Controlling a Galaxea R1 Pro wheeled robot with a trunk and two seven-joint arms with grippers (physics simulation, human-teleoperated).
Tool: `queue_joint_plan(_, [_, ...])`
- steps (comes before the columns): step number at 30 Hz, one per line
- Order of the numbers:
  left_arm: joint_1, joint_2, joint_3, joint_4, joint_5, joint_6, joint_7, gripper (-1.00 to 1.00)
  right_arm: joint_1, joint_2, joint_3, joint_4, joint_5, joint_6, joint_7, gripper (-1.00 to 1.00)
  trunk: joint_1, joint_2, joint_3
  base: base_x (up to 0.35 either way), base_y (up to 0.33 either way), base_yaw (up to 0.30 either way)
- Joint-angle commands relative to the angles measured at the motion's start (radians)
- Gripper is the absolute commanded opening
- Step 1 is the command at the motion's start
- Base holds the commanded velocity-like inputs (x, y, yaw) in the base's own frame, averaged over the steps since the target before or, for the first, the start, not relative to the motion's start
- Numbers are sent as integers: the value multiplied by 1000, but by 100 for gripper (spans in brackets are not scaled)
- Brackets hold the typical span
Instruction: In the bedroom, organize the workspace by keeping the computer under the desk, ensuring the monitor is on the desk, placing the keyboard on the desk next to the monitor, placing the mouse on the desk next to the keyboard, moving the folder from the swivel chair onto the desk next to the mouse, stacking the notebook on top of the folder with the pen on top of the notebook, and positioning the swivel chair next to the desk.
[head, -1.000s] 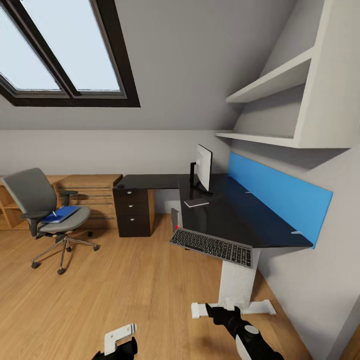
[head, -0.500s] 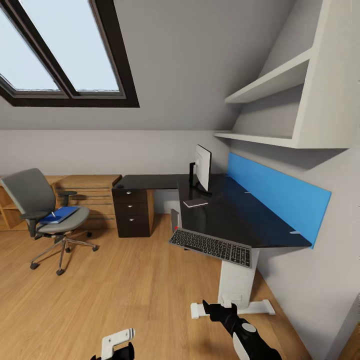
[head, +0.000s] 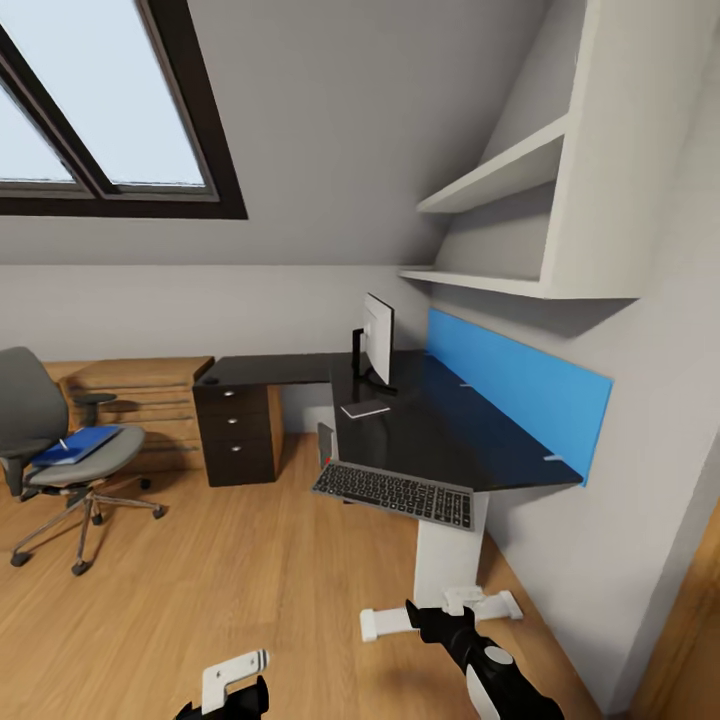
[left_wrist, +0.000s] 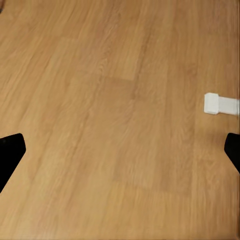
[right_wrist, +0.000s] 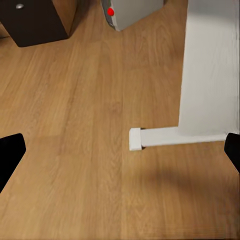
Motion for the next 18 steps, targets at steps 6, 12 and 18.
queue_joint_plan(6, [0,2,-1,-2,7,-3,7,100,-1,2,-9,3,10,-3,6,100,0,-1,4,0,0,-250])
queue_joint_plan(12, [0,2,-2,-1,7,-29,7,100,-1,2,-9,19,10,-3,6,100,0,-1,6,0,0,-279])
queue_joint_plan(18, [0,2,-3,0,7,-36,9,100,-1,2,-9,22,10,-3,5,100,0,-1,7,0,0,-293])
